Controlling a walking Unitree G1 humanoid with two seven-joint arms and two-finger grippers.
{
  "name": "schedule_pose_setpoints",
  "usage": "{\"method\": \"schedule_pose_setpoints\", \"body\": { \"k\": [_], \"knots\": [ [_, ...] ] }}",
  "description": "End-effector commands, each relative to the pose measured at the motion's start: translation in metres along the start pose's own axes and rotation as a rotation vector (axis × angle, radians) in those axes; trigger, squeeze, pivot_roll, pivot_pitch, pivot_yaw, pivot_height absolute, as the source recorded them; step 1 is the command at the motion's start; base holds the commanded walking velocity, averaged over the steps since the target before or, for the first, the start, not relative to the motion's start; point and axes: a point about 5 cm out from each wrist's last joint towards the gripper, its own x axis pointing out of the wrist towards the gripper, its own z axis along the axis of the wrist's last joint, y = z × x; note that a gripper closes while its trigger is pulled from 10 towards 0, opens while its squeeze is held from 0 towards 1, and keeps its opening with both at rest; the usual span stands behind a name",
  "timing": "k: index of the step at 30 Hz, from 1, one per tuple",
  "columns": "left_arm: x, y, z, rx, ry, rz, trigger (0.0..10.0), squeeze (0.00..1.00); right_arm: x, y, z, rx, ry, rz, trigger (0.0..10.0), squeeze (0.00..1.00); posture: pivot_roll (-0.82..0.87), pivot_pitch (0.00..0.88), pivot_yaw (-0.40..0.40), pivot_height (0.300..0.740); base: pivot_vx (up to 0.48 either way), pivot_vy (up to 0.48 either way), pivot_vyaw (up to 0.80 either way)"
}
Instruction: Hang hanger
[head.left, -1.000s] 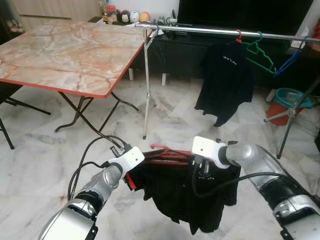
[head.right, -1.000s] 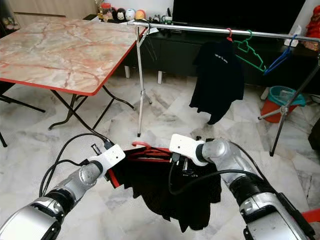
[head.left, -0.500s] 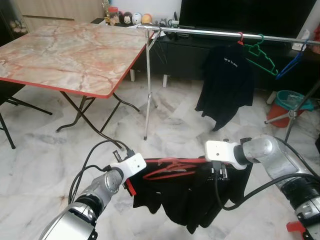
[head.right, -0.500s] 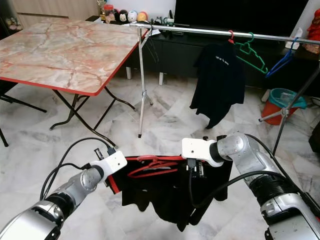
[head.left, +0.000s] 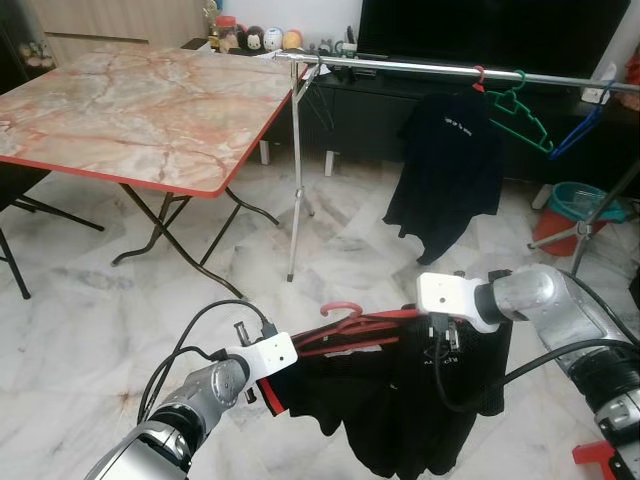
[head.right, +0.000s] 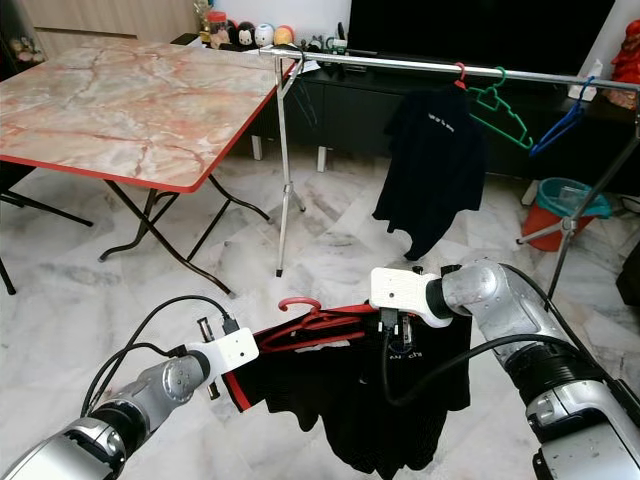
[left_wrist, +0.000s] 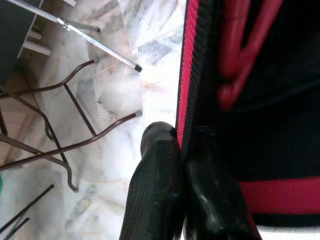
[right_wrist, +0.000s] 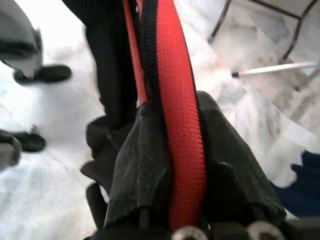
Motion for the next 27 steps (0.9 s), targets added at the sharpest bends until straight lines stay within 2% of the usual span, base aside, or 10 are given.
{"method": "schedule_pose_setpoints", "body": {
  "k": [1,4,5,8,11,13,14,15,16,27],
  "knots": [
    [-0.015,-0.01,-0.051,-0.018,0.223,-0.042,10.0,0.0,-0.035,-0.017,-0.001,0.017,-0.019,-0.117,10.0,0.0,0.09,0.0,-0.022,0.74,0.0,0.0,0.0],
    [-0.017,-0.017,-0.054,-0.034,0.23,-0.054,10.0,0.0,-0.036,-0.013,-0.006,0.028,-0.012,-0.085,10.0,0.0,0.09,0.0,-0.021,0.74,0.0,0.0,0.0],
    [-0.017,-0.02,-0.055,-0.084,0.225,-0.051,10.0,0.0,-0.037,-0.012,-0.004,0.041,-0.052,-0.074,10.0,0.0,0.09,0.0,-0.021,0.74,0.0,0.0,0.0],
    [-0.017,-0.021,-0.054,-0.112,0.216,-0.037,10.0,0.0,-0.038,-0.01,-0.001,0.047,-0.097,-0.058,10.0,0.0,0.09,0.0,-0.023,0.74,0.0,0.0,0.0],
    [-0.017,-0.024,-0.053,-0.178,0.194,-0.045,10.0,0.0,-0.036,-0.007,-0.002,0.048,-0.1,-0.036,10.0,0.0,0.09,0.0,-0.023,0.74,0.0,0.0,0.0],
    [-0.018,-0.025,-0.055,-0.191,0.195,-0.053,10.0,0.0,-0.035,-0.007,-0.004,0.055,-0.092,-0.035,10.0,0.0,0.09,0.0,-0.023,0.74,0.0,0.0,0.0],
    [-0.018,-0.024,-0.055,-0.194,0.197,-0.046,10.0,0.76,-0.035,-0.006,-0.004,0.055,-0.085,-0.033,10.0,0.0,0.09,0.0,-0.021,0.74,0.0,0.0,0.0],
    [-0.018,-0.024,-0.055,-0.194,0.197,-0.046,10.0,0.76,-0.035,-0.006,-0.004,0.055,-0.085,-0.033,10.0,0.0,0.09,0.0,-0.021,0.74,0.0,0.0,0.0],
    [-0.019,-0.021,-0.056,-0.208,0.198,-0.03,10.0,1.0,-0.033,-0.005,-0.006,0.057,-0.072,-0.03,10.0,0.0,0.09,0.0,-0.022,0.74,0.0,0.0,0.0],
    [-0.018,-0.016,-0.055,-0.19,0.179,-0.016,10.0,1.0,-0.031,-0.004,-0.01,0.069,-0.057,-0.023,10.0,0.0,0.09,0.0,-0.024,0.74,0.0,0.0,0.0]
  ]
}}
